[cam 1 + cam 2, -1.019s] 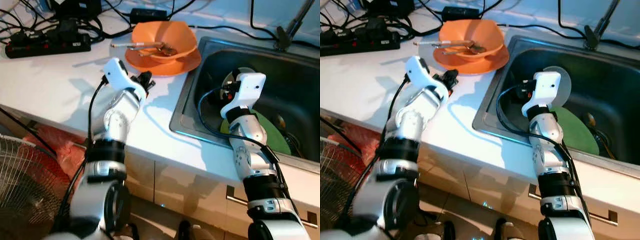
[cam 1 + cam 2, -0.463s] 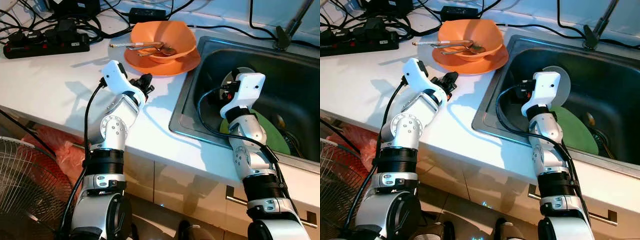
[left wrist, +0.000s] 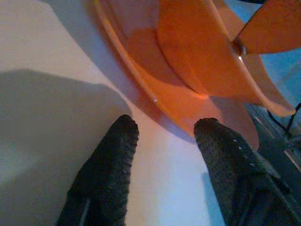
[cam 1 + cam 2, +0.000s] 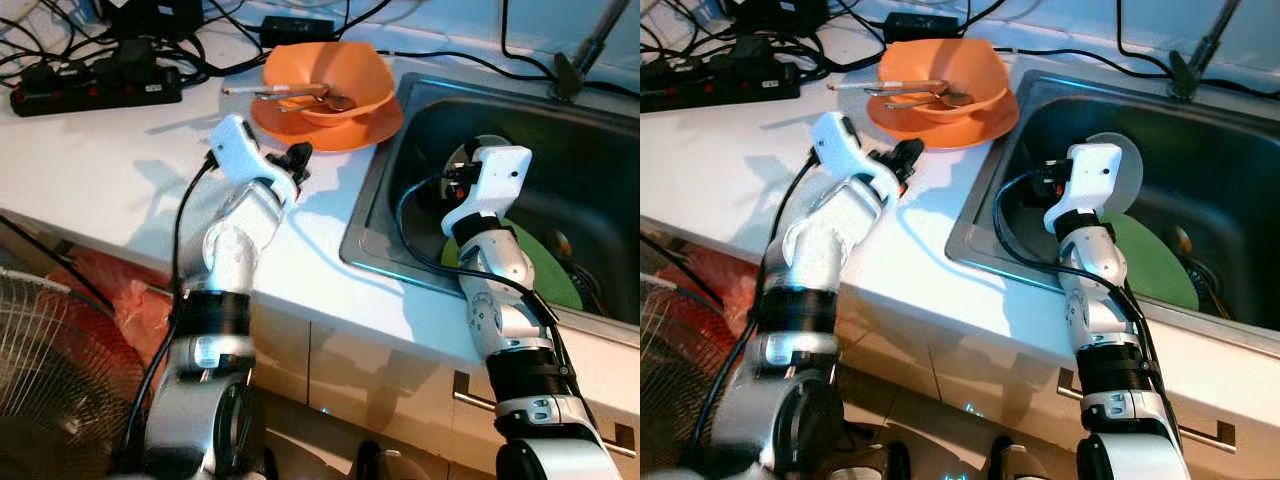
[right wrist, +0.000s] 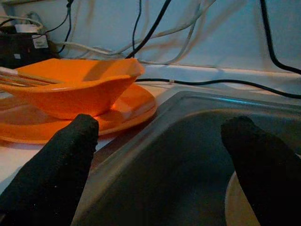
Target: Kitchen organization
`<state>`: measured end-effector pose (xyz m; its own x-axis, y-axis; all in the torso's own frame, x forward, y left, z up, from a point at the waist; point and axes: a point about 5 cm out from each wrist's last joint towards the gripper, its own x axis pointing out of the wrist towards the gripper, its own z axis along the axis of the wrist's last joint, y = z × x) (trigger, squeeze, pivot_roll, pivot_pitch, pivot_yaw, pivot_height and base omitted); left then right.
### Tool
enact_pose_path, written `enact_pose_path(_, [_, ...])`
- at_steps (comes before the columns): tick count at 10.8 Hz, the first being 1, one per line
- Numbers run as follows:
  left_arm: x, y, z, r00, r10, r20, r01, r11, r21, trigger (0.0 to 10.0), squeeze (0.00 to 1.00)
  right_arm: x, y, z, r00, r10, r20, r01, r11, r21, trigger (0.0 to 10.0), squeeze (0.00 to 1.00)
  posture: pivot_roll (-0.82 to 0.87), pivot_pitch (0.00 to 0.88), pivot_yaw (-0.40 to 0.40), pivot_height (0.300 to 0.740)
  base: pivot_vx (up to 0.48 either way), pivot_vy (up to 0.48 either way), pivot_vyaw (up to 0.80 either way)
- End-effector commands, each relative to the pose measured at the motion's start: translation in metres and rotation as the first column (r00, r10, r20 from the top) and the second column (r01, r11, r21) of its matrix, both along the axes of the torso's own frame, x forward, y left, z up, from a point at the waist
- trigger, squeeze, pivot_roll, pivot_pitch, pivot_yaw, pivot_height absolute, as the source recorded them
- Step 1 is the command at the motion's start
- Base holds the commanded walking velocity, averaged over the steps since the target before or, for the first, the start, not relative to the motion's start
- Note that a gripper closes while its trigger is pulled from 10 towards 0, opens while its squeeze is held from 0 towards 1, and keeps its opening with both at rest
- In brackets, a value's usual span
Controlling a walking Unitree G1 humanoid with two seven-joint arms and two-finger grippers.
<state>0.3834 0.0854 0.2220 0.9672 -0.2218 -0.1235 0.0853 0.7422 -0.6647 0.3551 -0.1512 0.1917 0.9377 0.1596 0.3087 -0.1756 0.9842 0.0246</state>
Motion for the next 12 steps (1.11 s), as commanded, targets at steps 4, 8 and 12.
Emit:
enact_pose_path(4, [0.01,-0.013,-0.006,0.997,-0.029,-0.073,0.027,0.999,-0.026,10.0,0.0,0.0,0.0,-0.009,0.999,0.007,-0.034,-0.007,1.0,-0.001,10.0,0.0,0.02,0.161,0.017,0.74,0.0,0.0,0.0])
enact_pose_path(8, [0.02,-0.013,-0.001,0.997,-0.015,-0.071,0.013,0.999,-0.035,10.0,0.0,0.001,0.001,-0.009,0.999,0.011,-0.038,-0.011,1.0,-0.003,10.0,0.0,0.02,0.168,0.015,0.74,0.0,0.0,0.0])
enact_pose_path(12, [0.028,-0.014,-0.002,0.997,-0.004,-0.078,0.002,1.0,-0.031,10.0,0.0,-0.002,0.0,-0.009,0.999,0.01,-0.039,-0.011,1.0,-0.006,10.0,0.0,0.0,0.183,0.011,0.74,0.0,0.0,0.0])
